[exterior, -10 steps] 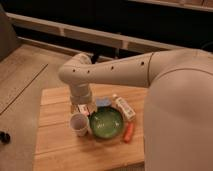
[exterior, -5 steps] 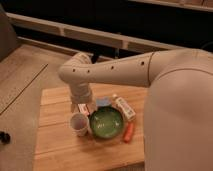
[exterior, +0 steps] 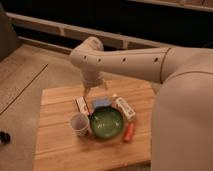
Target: Stand the bottle upright
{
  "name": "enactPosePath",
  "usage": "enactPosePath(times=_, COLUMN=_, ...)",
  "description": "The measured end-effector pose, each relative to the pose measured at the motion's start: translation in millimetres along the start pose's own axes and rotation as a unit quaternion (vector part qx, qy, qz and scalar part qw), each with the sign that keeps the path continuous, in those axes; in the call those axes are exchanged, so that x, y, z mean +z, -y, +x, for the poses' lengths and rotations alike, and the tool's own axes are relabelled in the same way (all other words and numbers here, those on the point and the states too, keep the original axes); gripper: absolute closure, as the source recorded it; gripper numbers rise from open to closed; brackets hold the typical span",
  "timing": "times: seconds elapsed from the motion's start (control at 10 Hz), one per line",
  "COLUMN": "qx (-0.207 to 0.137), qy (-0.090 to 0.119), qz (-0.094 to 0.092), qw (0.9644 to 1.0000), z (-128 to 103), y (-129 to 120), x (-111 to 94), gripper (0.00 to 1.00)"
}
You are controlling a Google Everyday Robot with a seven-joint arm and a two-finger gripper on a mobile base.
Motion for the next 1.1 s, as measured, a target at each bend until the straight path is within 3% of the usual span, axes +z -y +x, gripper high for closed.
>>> enactPosePath(times=0.2, qx=-0.028, qy=0.008, qz=0.016, qw=0.9995, z=-2.3, y=42.9, x=-11.7, gripper=0.35)
enactPosePath(times=0.5, qx=-0.043, qy=0.017, qz=0.019, qw=0.9988, z=-6.4, y=61.0, x=-16.3, gripper=0.35)
enactPosePath(times=0.8, qx=-0.018, qy=0.059, qz=-0.028, qw=0.9977, z=-24.9, y=63.5, x=7.2, gripper=0.35)
enactPosePath(times=0.9, qx=-0.014, qy=0.085, qz=-0.054, qw=0.9948, z=-32.9, y=76.0, x=25.3, gripper=0.35)
enactPosePath(times=1.1, qx=-0.02, qy=0.098, qz=-0.075, qw=0.9922, z=-30.7, y=100.3, x=53.8, gripper=0.35)
